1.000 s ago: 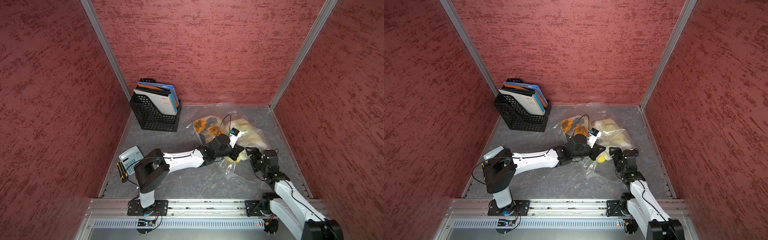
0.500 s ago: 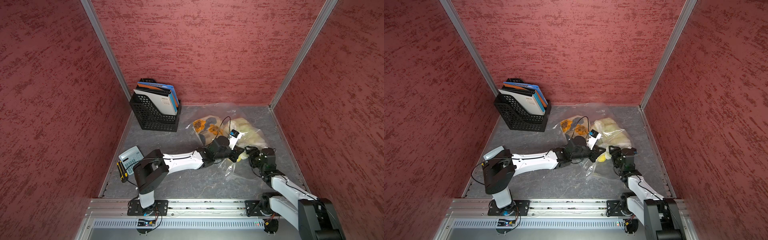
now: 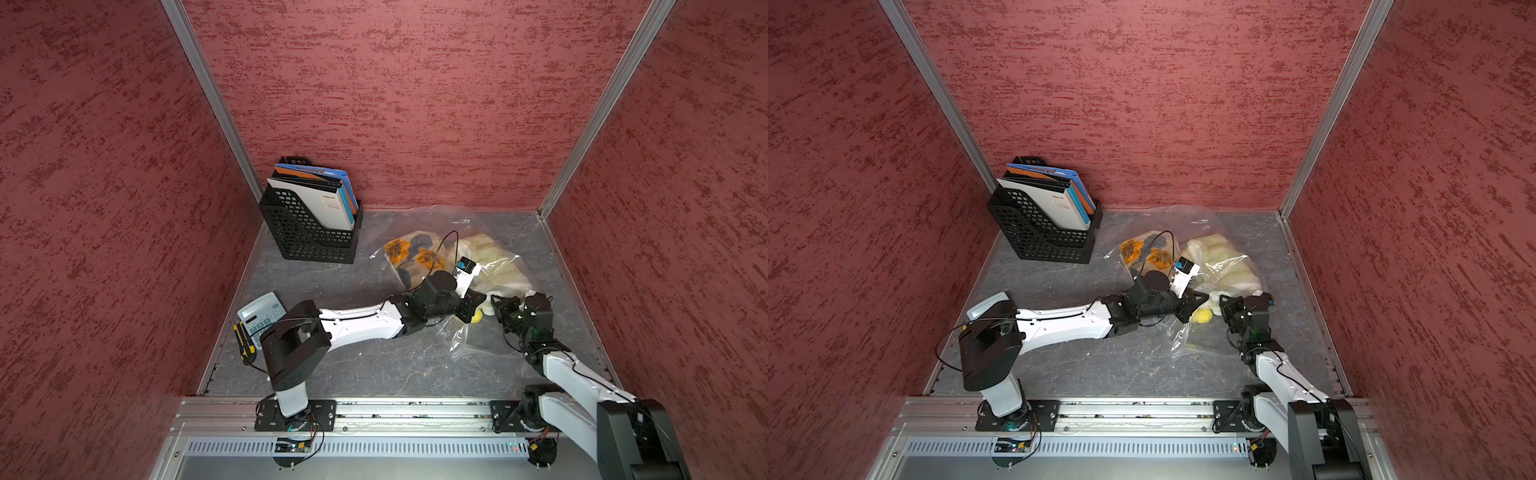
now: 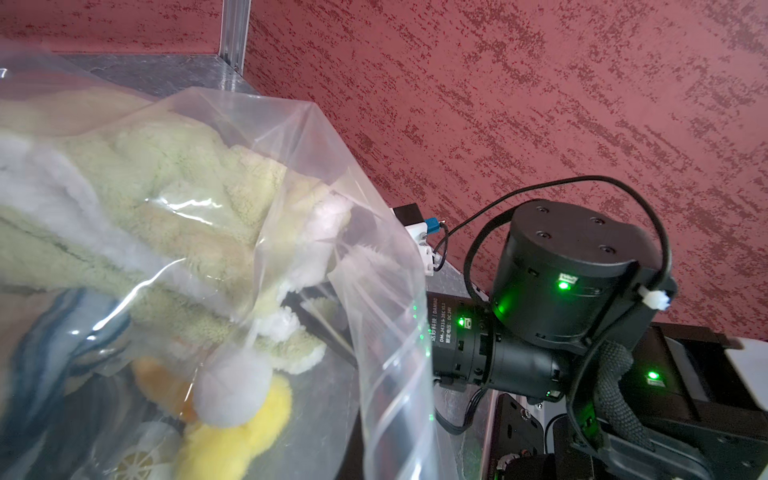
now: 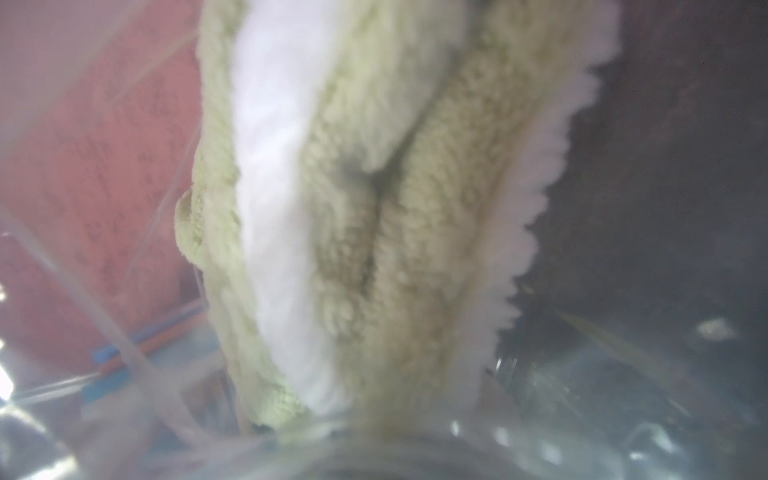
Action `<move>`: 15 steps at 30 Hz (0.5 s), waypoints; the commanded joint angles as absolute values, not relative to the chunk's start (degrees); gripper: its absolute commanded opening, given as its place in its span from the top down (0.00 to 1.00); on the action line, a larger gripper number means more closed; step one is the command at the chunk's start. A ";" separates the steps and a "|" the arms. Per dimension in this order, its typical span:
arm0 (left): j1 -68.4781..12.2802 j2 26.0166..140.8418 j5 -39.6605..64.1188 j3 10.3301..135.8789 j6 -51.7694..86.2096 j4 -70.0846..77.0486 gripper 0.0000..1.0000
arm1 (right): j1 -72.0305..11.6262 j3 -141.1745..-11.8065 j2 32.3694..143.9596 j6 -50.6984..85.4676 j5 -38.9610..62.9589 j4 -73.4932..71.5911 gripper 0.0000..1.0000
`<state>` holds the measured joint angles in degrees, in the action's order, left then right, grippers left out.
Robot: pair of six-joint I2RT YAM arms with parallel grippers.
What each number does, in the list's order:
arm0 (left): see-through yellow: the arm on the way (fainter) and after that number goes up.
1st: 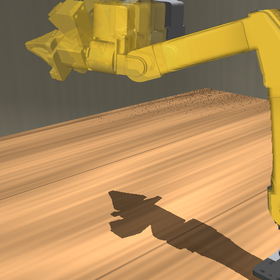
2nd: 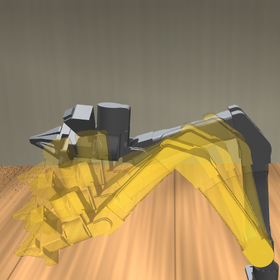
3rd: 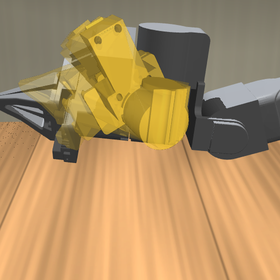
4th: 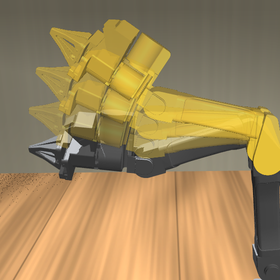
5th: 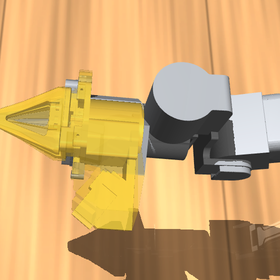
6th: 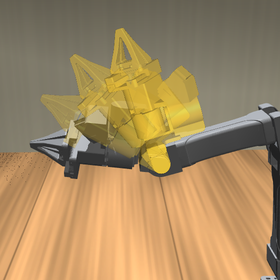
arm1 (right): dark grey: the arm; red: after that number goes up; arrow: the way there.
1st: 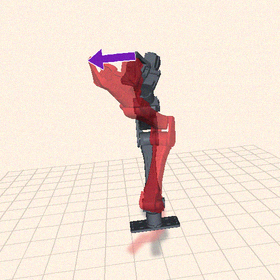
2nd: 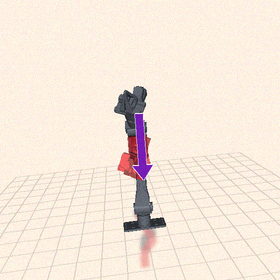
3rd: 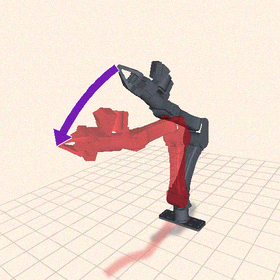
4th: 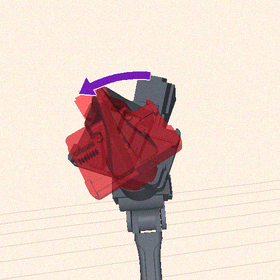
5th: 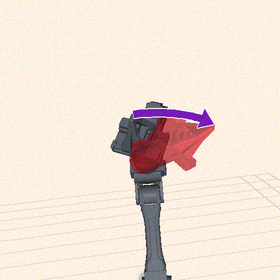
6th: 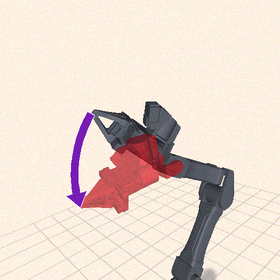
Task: Take the blanket out of the vacuum bag
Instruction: Take out the blanket from the vacuum bag.
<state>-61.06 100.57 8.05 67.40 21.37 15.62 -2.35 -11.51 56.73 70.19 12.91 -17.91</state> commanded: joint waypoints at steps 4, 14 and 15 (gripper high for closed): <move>-61.09 98.51 4.13 67.31 19.67 13.99 1.00 | -2.03 -13.81 50.04 70.34 17.00 -13.14 1.00; -61.28 99.45 -0.19 67.65 19.45 14.45 1.00 | -2.02 -13.66 32.71 70.33 24.20 4.74 1.00; -61.24 99.40 -1.13 67.60 19.29 14.37 1.00 | -1.96 -14.38 30.86 69.95 24.39 7.32 1.00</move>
<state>-61.14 100.09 2.22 67.37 20.60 14.55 -2.15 -11.94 35.42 70.74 20.80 -1.26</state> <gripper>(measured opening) 0.045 0.049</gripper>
